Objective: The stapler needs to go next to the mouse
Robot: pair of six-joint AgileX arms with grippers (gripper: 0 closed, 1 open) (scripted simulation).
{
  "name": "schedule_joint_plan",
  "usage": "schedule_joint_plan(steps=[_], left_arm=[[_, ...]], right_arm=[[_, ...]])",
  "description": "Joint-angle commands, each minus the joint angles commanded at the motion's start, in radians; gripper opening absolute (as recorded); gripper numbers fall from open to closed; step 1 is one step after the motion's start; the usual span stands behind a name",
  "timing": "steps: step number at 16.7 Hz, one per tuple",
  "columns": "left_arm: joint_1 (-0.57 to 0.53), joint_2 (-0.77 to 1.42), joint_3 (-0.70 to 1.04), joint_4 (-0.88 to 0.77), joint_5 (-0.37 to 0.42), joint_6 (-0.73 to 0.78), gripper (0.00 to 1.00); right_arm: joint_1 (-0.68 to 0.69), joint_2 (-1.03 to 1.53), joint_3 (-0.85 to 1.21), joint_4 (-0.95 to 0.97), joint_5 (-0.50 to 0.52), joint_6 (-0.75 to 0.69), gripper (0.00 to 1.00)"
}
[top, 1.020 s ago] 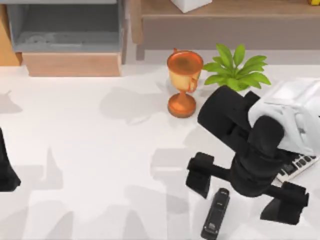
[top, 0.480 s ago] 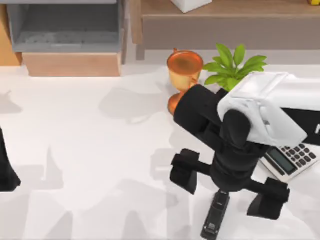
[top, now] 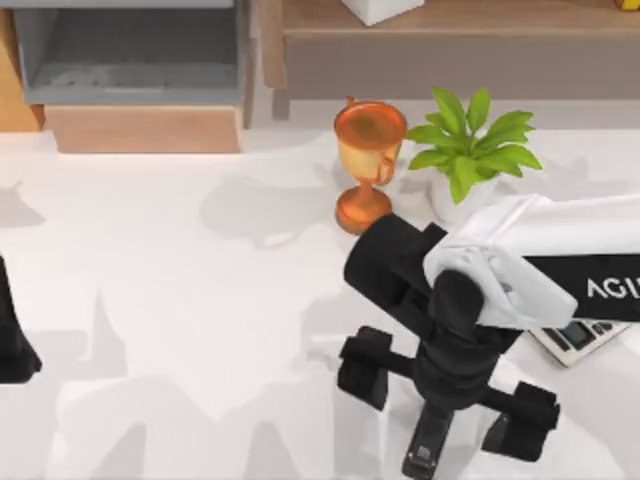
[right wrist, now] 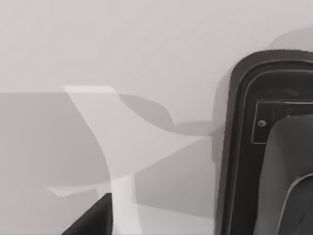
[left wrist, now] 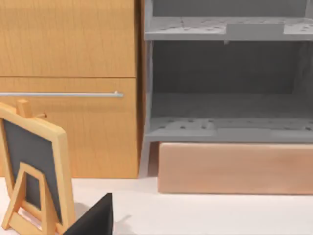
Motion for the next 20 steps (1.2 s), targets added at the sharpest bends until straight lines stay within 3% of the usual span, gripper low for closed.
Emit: schedule_joint_plan(steps=[4,17,20], left_arm=[[0.0,0.0,0.0,0.0,0.0,0.0,1.0],[0.0,0.0,0.0,0.0,0.0,0.0,1.0],[0.0,0.0,0.0,0.0,0.0,0.0,1.0]], right_arm=[[0.0,0.003,-0.004,0.005,0.0,0.0,1.0],[0.0,0.003,-0.004,0.005,0.0,0.0,0.02],[0.0,0.003,-0.004,0.005,0.0,0.0,0.0]])
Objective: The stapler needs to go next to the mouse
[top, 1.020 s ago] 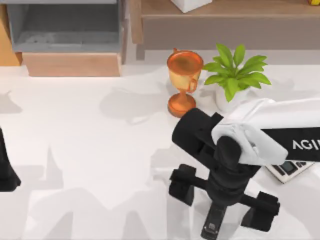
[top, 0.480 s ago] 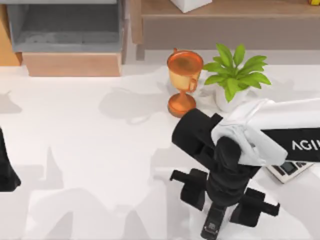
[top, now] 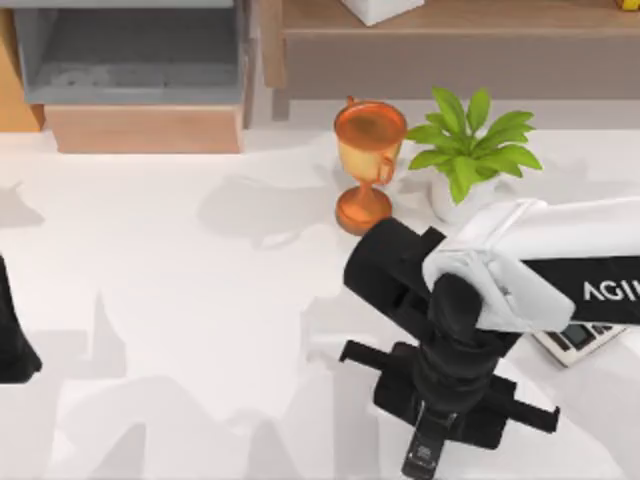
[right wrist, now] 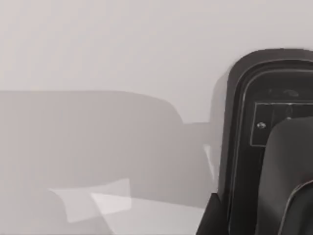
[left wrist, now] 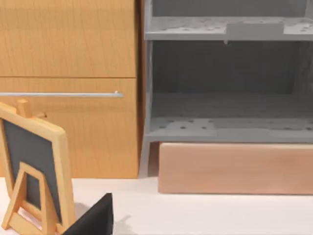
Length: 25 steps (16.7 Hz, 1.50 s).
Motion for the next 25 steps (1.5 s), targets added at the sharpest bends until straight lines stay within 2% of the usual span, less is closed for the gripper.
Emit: schedule_joint_plan(steps=[7,12,18,21,25], left_arm=[[0.0,0.0,0.0,0.0,0.0,0.0,1.0],[0.0,0.0,0.0,0.0,0.0,0.0,1.0],[0.0,0.0,0.0,0.0,0.0,0.0,1.0],[0.0,0.0,0.0,0.0,0.0,0.0,1.0],[0.0,0.0,0.0,0.0,0.0,0.0,1.0]], right_arm=[[-0.002,-0.005,0.003,-0.004,0.001,0.001,0.0],[-0.002,-0.048,0.05,-0.106,-0.001,0.0,0.0],[-0.012,-0.058,0.064,-0.118,0.001,-0.005,0.0],[-0.101,-0.065,0.1,-0.152,0.008,-0.061,0.0],[-0.35,-0.051,0.193,-0.234,0.02,-0.209,0.0]])
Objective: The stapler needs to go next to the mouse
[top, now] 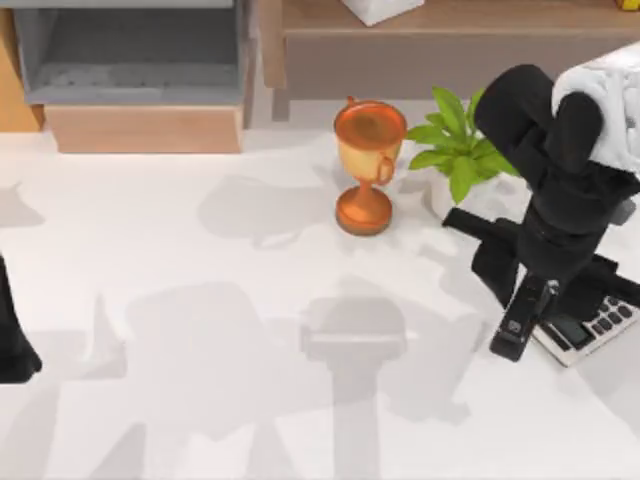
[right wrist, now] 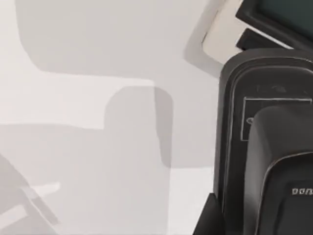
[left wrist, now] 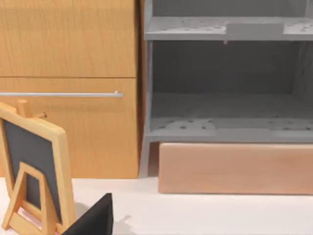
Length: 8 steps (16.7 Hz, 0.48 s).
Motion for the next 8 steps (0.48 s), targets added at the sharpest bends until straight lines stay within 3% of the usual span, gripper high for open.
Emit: schedule_joint_plan(steps=[8], left_arm=[[0.0,0.0,0.0,0.0,0.0,0.0,1.0]], right_arm=[[-0.528,0.186,0.324,-0.164,0.006,-0.467,0.0]])
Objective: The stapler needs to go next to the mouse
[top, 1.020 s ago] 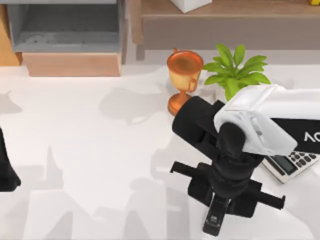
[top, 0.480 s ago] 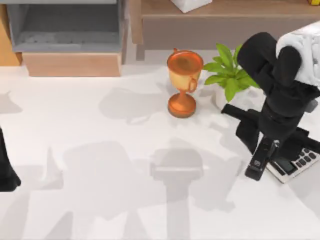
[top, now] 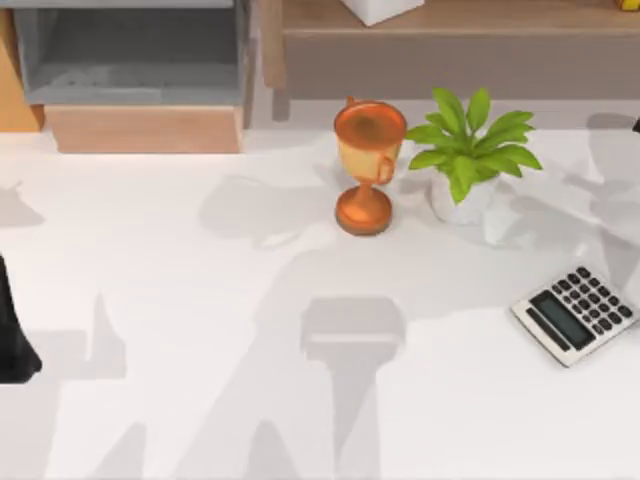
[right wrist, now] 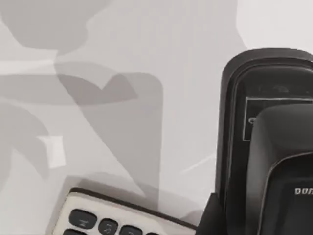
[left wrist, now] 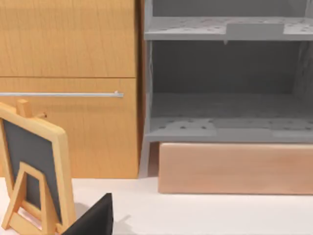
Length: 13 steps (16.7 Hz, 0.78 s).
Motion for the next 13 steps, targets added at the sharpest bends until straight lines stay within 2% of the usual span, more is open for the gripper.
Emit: schedule_joint_plan(steps=[6,13], left_arm=[[0.0,0.0,0.0,0.0,0.0,0.0,1.0],[0.0,0.0,0.0,0.0,0.0,0.0,1.0]], right_arm=[[-0.202,0.221,0.297,-0.067,-0.03,-0.395,0.0],[-0.22,0.406,0.555,-0.096,-0.079,-0.729,0.0]])
